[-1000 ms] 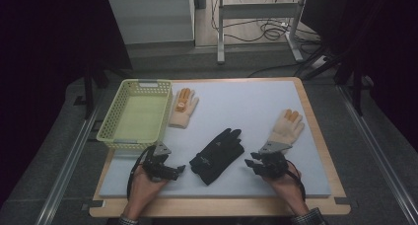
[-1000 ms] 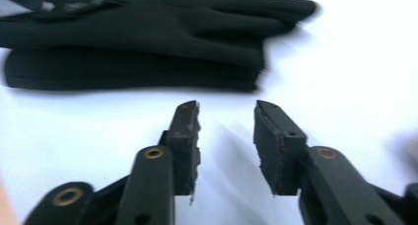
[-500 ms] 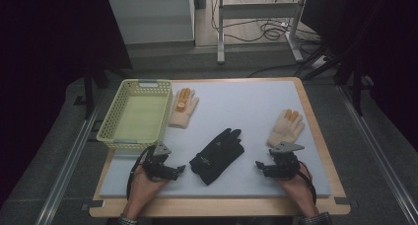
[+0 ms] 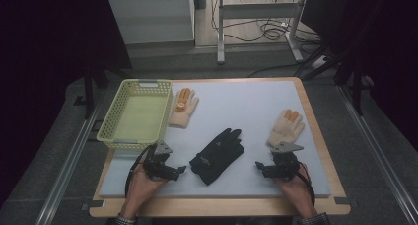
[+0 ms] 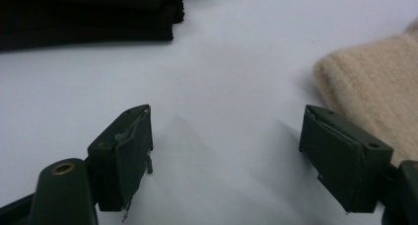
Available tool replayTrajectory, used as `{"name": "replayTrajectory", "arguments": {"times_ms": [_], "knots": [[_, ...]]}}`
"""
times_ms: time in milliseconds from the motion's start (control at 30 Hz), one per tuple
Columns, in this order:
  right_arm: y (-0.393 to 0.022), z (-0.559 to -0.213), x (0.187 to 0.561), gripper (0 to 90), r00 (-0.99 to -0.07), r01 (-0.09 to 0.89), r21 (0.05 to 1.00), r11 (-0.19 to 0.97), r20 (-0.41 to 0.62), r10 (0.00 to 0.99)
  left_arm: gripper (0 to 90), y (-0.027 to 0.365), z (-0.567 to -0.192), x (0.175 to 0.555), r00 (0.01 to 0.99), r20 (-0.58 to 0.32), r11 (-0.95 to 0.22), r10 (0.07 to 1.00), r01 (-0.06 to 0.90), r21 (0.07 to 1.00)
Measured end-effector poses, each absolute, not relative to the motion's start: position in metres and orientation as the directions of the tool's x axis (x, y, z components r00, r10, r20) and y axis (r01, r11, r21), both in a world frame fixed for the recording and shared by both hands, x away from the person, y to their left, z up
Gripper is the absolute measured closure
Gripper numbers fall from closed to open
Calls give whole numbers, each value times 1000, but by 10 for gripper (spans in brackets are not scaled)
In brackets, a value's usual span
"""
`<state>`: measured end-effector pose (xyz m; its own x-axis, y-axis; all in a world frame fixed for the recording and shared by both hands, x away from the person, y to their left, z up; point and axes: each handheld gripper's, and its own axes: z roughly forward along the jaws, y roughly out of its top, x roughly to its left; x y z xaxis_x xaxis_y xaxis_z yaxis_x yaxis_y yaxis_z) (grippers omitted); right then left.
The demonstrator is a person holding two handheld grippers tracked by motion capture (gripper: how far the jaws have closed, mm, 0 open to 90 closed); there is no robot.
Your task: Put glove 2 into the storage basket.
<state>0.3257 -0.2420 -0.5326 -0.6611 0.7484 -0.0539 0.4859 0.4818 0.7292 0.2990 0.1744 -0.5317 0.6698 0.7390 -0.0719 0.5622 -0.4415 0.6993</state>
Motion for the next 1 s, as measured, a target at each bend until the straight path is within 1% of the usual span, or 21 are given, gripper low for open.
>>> {"name": "replayTrajectory", "arguments": {"times_ms": [200, 400, 567, 667, 733, 867, 1000], "knots": [[-242, -533, 326, 203, -661, 486, 729, 482, -54, 748, 9, 154, -505, 302, 717, -111, -438, 688, 532, 724], [-242, -533, 326, 203, -661, 486, 729, 482, -53, 748, 0, 115, -490, 316, 771, -103, -501, 629, 503, 704], [-242, -533, 326, 203, -661, 486, 730, 481, -53, 748, 0, 82, -493, 330, 786, -107, -541, 609, 510, 668], [-242, -533, 326, 203, -661, 486, 730, 481, -53, 748, 0, 68, -499, 339, 779, -98, -557, 619, 524, 645], [-242, -533, 326, 203, -661, 486, 730, 480, -52, 749, 0, 60, -506, 347, 771, -113, -556, 627, 545, 627], [-242, -533, 326, 203, -662, 485, 730, 482, -54, 747, 0, 53, -515, 354, 769, -152, -557, 621, 569, 605], [-242, -533, 326, 202, -662, 485, 730, 482, -53, 747, 0, 47, -523, 348, 775, -145, -574, 615, 567, 591]]}}
